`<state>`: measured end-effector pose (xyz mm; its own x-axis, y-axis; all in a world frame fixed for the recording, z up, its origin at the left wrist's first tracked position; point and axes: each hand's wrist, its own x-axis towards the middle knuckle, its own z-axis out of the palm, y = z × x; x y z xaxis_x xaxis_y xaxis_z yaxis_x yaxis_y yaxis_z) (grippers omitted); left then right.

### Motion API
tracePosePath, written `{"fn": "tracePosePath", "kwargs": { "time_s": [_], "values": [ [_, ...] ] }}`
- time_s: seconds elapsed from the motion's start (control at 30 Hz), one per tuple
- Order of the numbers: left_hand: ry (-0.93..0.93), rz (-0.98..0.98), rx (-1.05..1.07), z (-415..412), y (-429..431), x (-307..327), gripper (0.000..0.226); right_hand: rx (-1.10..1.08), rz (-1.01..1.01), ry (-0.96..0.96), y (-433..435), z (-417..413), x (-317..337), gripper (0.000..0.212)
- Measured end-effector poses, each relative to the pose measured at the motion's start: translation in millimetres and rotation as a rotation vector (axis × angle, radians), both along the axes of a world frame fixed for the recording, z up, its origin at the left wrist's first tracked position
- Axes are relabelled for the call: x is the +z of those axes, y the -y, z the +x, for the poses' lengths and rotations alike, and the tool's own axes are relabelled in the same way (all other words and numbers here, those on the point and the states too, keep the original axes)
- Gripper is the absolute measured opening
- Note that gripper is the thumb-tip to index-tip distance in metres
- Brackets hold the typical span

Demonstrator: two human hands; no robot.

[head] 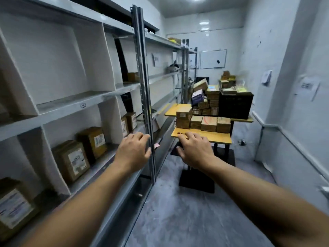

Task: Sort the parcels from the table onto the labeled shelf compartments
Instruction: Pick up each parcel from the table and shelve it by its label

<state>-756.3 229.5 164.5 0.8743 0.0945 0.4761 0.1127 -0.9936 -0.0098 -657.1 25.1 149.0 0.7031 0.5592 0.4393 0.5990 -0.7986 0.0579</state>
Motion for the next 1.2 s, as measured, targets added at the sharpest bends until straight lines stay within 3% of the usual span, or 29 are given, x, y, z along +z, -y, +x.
{"fn": "tracePosePath", "kwargs": {
  "time_s": [0.5,0.73,1.0,1.2],
  "values": [
    [-0.106,-0.017,-0.152,278,-61,-41,0.047,-0.216,-0.078,-0.104,-44,233,-21,0.043],
    [-0.205,-0.041,-0.194,367,-74,-70,0.05,-0.273,-0.049,-0.22,-65,310,-46,0.044],
    [-0.292,-0.026,-0.179,465,-80,-101,0.049,-0.287,-0.046,-0.343,-71,409,-83,0.046],
    [-0.318,0.005,-0.136,572,-78,-102,0.049,-0.262,-0.079,-0.322,-71,518,-93,0.044]
  ]
}}
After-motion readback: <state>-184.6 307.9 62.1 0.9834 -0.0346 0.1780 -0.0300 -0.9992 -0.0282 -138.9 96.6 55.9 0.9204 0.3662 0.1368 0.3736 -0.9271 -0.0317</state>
